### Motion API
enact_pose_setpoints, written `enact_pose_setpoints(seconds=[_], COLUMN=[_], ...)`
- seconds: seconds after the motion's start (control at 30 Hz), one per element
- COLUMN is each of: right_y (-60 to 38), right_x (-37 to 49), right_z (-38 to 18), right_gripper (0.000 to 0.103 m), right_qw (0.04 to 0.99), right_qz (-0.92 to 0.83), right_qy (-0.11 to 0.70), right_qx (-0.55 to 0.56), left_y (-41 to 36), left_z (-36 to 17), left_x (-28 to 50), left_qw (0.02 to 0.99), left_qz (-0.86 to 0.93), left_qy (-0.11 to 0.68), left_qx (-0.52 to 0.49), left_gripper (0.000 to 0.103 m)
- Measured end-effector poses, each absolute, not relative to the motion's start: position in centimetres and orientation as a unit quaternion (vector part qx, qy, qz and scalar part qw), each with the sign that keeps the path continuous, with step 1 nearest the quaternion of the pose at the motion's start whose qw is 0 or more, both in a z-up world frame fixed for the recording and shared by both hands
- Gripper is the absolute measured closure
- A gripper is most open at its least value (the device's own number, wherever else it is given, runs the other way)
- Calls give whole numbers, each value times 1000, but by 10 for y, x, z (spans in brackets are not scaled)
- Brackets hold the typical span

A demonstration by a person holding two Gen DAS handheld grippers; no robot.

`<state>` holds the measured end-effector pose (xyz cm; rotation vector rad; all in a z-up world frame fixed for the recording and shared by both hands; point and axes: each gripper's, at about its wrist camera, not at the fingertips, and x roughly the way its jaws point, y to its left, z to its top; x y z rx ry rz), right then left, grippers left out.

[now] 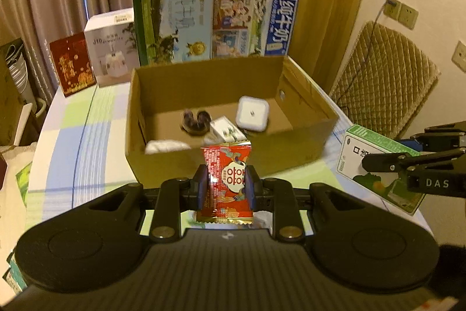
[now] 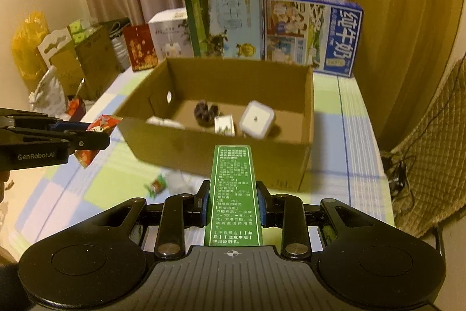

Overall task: Organize objects
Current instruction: 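Lift the medicine box and red candy and carry both toward the cardboard box, then lower the medicine box and red candy into the box and open both tools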

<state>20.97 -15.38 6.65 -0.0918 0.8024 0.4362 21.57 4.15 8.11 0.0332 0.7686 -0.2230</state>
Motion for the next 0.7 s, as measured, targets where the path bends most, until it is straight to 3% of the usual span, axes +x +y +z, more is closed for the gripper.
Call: enact_pose_setpoints(seconds=[0.3,0.7], right_y=[-143,-120], right_x=[264,328], right_z=[86,73], right_gripper=[75,75], right_qw=[901,900], right_qz=[212,204], right_qy=[376,381], right_qx=[-47,-63], left_y=[50,46], left_z=[101,77], left_x=[261,314], left_qw=[925,915], left_qz=[-108,-113], left_qy=[363,386], left_qx=[20,26], left_gripper=[81,81])
